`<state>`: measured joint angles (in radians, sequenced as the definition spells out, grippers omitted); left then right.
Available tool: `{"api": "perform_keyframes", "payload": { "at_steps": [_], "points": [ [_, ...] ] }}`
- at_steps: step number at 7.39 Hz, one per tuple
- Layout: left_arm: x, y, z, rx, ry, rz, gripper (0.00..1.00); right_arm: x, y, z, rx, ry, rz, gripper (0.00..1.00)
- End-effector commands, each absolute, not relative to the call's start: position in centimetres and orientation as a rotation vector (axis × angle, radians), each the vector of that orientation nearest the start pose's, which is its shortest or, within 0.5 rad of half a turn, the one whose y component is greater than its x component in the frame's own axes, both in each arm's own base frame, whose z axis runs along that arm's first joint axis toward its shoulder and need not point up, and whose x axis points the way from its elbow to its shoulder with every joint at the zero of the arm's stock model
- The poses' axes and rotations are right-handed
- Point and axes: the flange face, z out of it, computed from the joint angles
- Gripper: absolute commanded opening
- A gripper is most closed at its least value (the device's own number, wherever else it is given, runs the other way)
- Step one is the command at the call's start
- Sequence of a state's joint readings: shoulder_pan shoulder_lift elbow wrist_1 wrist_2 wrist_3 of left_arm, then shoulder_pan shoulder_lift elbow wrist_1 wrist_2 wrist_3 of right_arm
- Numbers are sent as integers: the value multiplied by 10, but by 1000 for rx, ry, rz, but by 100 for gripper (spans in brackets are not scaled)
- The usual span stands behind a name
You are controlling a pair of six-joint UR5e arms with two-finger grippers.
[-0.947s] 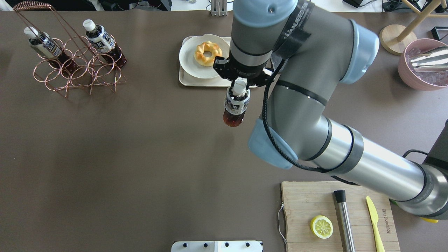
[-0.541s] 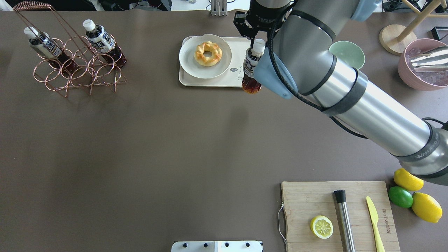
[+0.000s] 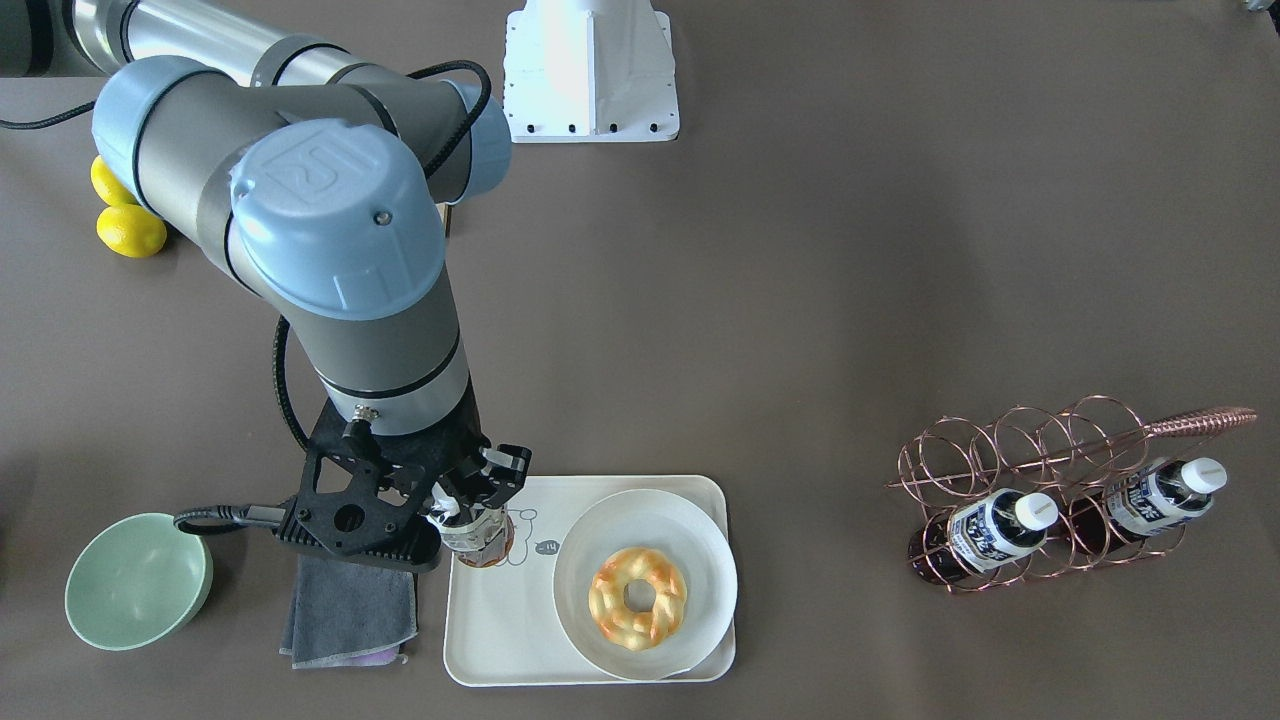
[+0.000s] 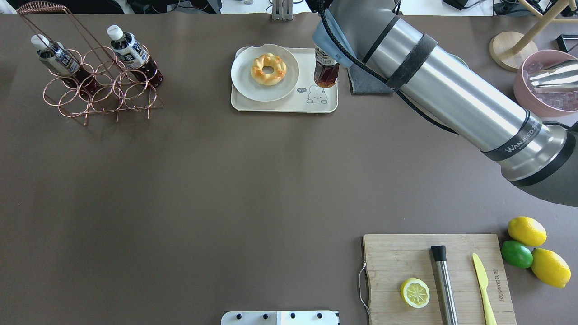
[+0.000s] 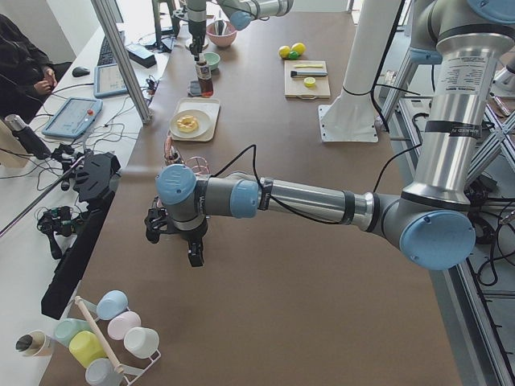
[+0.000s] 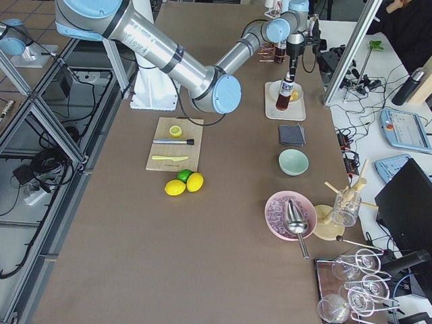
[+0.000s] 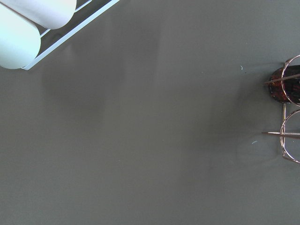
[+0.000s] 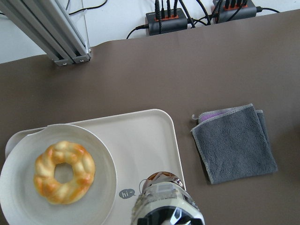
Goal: Place tea on tray
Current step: 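Lift the tea bottle with the right gripper and lower it onto the tray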
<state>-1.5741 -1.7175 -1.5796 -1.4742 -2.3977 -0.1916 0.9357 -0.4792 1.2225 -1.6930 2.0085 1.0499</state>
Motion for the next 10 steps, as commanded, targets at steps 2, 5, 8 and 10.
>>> {"api": "perform_keyframes", "payload": {
  "at_steps": [2,5,8,10],
  "points": [
    [-61,-558,583,-24,829,-158,99,-426,-714,129,105,-745,247,0],
    [-61,-558,584,-25,829,-159,99,-436,-716,135,104,-759,263,0],
    [-61,-558,584,-25,829,-159,99,-446,-711,137,116,-745,258,67],
    [-61,-558,584,-25,829,-159,99,-449,-709,136,128,-736,261,99]
  ]
}}
